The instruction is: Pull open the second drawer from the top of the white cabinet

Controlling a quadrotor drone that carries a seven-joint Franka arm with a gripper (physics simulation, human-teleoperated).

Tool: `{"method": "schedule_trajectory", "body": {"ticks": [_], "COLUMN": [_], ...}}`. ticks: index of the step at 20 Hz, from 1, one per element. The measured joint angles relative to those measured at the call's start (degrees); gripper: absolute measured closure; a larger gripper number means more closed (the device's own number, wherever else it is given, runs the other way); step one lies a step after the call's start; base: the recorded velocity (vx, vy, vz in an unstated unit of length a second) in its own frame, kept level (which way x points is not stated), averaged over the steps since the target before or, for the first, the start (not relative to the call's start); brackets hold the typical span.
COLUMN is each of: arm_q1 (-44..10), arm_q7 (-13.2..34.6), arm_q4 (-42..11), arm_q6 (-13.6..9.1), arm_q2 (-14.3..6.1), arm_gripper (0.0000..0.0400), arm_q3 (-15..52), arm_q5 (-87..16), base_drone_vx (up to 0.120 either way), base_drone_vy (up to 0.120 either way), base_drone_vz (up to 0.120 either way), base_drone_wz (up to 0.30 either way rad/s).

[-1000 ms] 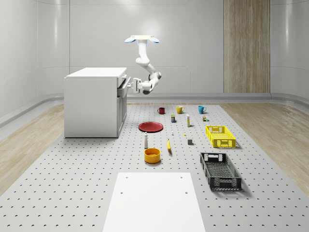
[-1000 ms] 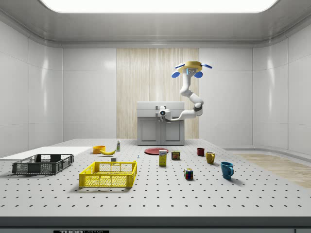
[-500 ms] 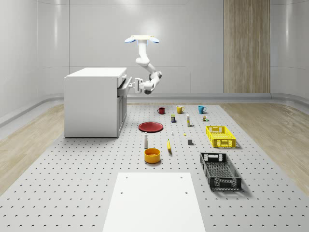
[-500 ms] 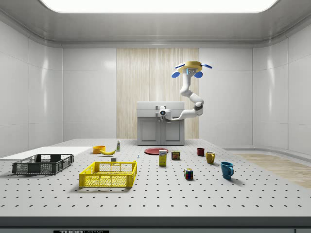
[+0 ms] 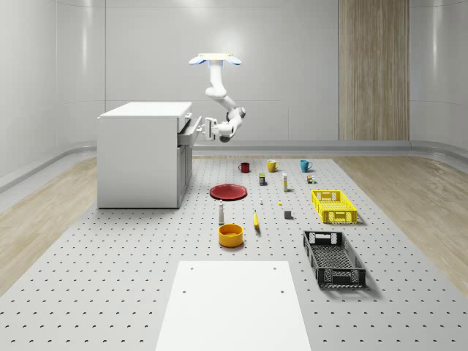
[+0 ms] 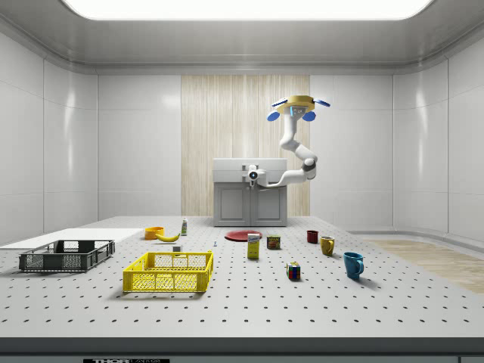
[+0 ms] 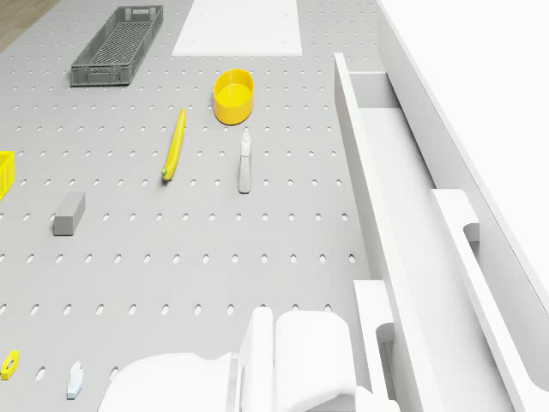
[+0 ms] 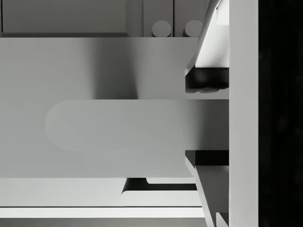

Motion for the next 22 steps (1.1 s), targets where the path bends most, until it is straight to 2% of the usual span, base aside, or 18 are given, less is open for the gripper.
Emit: {"method": "schedule_trajectory", "body": {"ticks": [5,6,7,12,16,19,20,22], "arm_q1": [-0.09,-0.03,0.31,0.84,0.79,0.73,1.09,1.38], "arm_q7": [0.36,2.22,1.64,1.57,1.70,2.01,3.88,3.01], "arm_q4": [0.28,0.50,0.70,0.52,0.84,1.16,1.59,1.50], "arm_q6": [-0.74,-0.81,-0.56,-0.35,-1.18,-1.84,-1.70,-1.64], "arm_q2": [-0.47,-0.76,-1.42,-1.69,-2.18,-2.56,-3.45,-3.67], "arm_gripper": [0.0262,0.0244,0.0231,0.0253,0.0259,0.0261,0.0226,0.0244], "arm_q3": [-0.90,-0.91,-1.00,-1.73,-2.80,-3.58,-3.52,-4.08], "arm_q5": [-0.97,-1.51,-2.80,-2.84,-3.78,-4.56,-6.19,-6.35], "base_drone_vx": [0.000,0.000,0.000,0.000,0.000,0.000,0.000,0.000], "base_drone_vy": [0.000,0.000,0.000,0.000,0.000,0.000,0.000,0.000], "base_drone_vz": [0.000,0.000,0.000,0.000,0.000,0.000,0.000,0.000], "base_drone_wz": [0.000,0.000,0.000,0.000,0.000,0.000,0.000,0.000]}}
